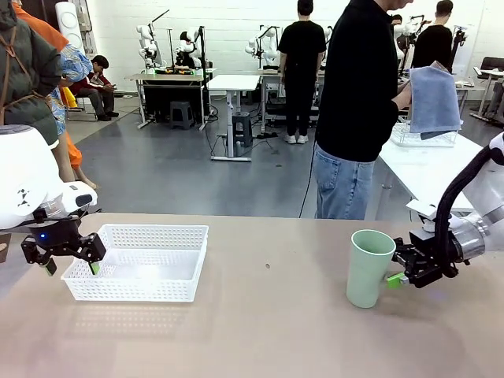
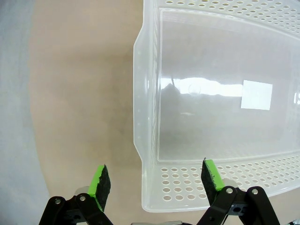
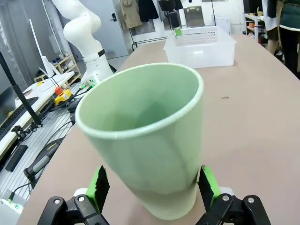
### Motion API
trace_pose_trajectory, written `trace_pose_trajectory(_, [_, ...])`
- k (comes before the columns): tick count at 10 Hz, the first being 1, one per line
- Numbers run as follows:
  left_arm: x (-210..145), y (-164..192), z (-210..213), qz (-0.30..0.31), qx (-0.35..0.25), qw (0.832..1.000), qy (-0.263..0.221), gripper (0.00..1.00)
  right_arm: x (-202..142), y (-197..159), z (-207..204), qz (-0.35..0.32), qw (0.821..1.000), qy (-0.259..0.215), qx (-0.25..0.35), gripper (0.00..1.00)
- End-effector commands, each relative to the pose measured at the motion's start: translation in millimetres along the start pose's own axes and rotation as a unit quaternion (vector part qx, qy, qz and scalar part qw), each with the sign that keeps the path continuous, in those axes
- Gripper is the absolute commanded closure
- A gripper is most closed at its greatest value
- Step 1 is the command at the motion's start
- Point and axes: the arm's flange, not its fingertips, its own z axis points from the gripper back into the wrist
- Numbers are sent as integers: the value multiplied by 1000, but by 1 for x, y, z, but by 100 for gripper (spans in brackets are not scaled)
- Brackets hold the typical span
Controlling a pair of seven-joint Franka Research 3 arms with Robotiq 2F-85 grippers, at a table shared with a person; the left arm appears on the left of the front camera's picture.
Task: Clean and organize the cups into the basket.
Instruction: Pick up the Organizing basket and move it to the center of the table, then pick up the Reusable plastic cup from the right side of the table and place it inside the Organizing basket.
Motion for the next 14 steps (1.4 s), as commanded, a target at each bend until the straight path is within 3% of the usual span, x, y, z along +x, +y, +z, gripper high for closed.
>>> trace_pose_trajectory(1, [-14, 3, -3, -10, 4, 1000, -12, 0, 5, -12, -12, -11, 1000, 1, 6, 0])
trace_pose_trajectory(5, [-7, 13, -7, 10, 0, 1000, 2, 0, 11, -16, -29, -18, 999, 10, 34, 0])
trace_pose_trajectory(9, [-2, 12, -4, 12, -2, 1000, 11, 0, 14, -17, -33, -22, 999, 4, 22, 0])
trace_pose_trajectory(10, [-2, 12, -4, 8, -4, 1000, 12, 0, 13, -16, -31, -20, 999, 10, 41, 48])
trace_pose_trajectory(11, [-2, 11, -4, 3, -3, 1000, 15, 58, 12, -14, -31, -17, 999, 11, 40, 60])
trace_pose_trajectory(12, [-1, 12, -3, 3, -1, 1000, 16, 58, 12, -14, -29, -18, 999, 6, 35, 100])
trace_pose_trajectory(13, [-1, 13, -2, 4, 0, 1000, 19, 100, 12, -13, -29, -20, 999, 4, 33, 100])
trace_pose_trajectory(14, [-1, 13, -2, 2, 1, 1000, 21, 63, 11, -13, -28, -21, 999, 4, 30, 100])
